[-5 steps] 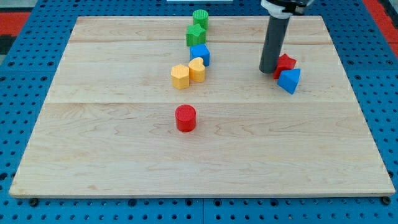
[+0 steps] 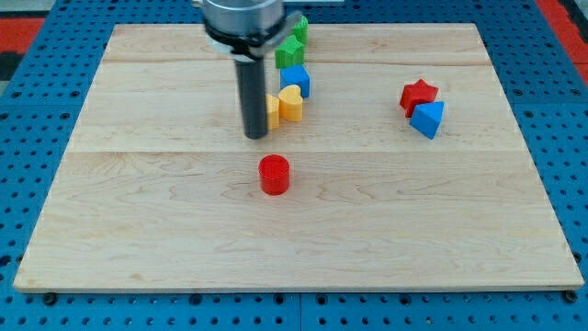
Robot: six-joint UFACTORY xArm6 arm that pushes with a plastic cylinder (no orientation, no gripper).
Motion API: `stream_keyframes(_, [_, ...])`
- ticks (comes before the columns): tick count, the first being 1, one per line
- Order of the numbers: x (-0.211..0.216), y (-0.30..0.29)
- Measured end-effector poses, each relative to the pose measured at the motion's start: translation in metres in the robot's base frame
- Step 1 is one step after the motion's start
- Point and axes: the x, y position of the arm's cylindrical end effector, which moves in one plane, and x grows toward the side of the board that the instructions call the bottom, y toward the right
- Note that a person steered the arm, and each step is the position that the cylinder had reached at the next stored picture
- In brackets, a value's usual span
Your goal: Slide the yellow hexagon to the top of the yellow heart
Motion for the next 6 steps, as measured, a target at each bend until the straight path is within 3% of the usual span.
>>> stream_keyframes(4, [-0.084,0.038])
stream_keyframes(6, [-0.117,0.012])
